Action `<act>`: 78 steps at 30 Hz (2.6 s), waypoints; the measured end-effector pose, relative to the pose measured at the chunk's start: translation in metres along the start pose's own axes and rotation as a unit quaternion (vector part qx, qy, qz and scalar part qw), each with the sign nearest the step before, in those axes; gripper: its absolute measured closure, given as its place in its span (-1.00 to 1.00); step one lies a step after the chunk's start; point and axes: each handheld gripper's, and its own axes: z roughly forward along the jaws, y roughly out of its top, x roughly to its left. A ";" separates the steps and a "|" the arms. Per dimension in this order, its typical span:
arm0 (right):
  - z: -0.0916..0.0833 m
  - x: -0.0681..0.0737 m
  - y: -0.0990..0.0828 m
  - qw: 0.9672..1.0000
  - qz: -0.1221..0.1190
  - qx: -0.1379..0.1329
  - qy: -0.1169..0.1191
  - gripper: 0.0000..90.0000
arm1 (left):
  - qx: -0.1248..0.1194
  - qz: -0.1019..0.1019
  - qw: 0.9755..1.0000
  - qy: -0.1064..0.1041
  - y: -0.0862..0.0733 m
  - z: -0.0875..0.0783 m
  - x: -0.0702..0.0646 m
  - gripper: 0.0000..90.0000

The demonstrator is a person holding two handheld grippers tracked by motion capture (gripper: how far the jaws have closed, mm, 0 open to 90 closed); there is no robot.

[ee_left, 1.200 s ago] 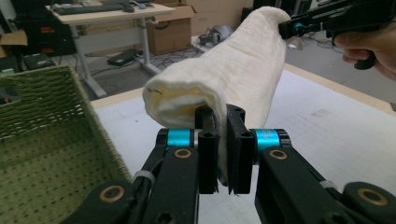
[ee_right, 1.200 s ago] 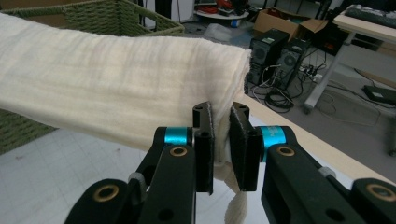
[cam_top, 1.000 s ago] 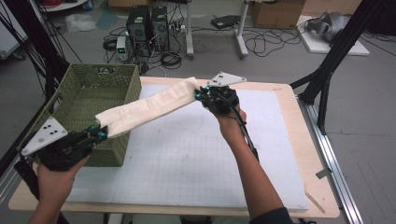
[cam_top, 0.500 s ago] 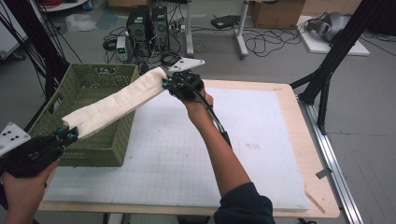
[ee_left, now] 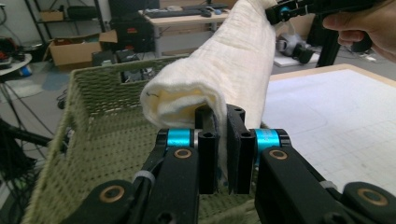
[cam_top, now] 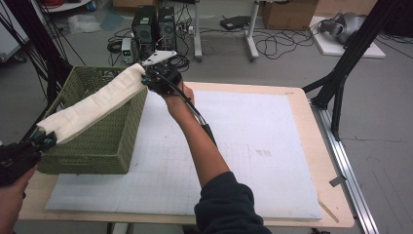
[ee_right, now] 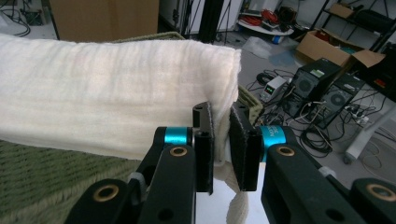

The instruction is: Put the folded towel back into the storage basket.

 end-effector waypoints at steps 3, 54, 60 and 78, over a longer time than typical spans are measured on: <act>0.013 0.005 0.008 1.000 -0.005 0.002 0.002 0.80 | 0.000 -0.006 1.000 0.012 -0.002 -0.003 0.010 0.87; -0.008 -0.017 -0.013 1.000 0.030 0.003 0.005 -0.20 | -0.010 -0.046 0.999 0.016 -0.020 0.017 0.022 -0.38; -0.045 -0.028 -0.032 1.000 0.030 0.000 -0.001 -0.37 | -0.016 -0.035 0.999 -0.013 -0.018 0.035 -0.003 -0.61; -0.153 -0.055 -0.114 0.997 0.059 0.001 -0.053 -0.57 | -0.026 -0.025 0.997 -0.072 -0.005 0.080 -0.043 -0.58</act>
